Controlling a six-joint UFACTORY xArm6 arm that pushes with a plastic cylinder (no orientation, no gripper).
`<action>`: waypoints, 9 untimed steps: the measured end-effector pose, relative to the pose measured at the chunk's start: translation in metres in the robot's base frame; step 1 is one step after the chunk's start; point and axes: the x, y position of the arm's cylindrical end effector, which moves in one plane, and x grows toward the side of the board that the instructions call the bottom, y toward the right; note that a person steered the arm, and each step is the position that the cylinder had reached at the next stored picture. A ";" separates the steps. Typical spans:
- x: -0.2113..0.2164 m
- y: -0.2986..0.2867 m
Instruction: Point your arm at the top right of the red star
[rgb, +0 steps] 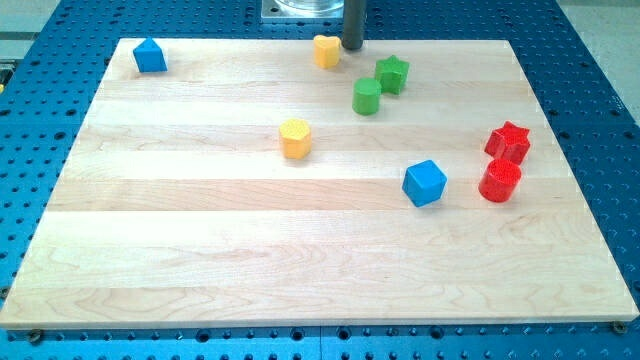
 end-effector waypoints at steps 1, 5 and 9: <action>0.011 -0.002; 0.020 0.077; 0.204 0.293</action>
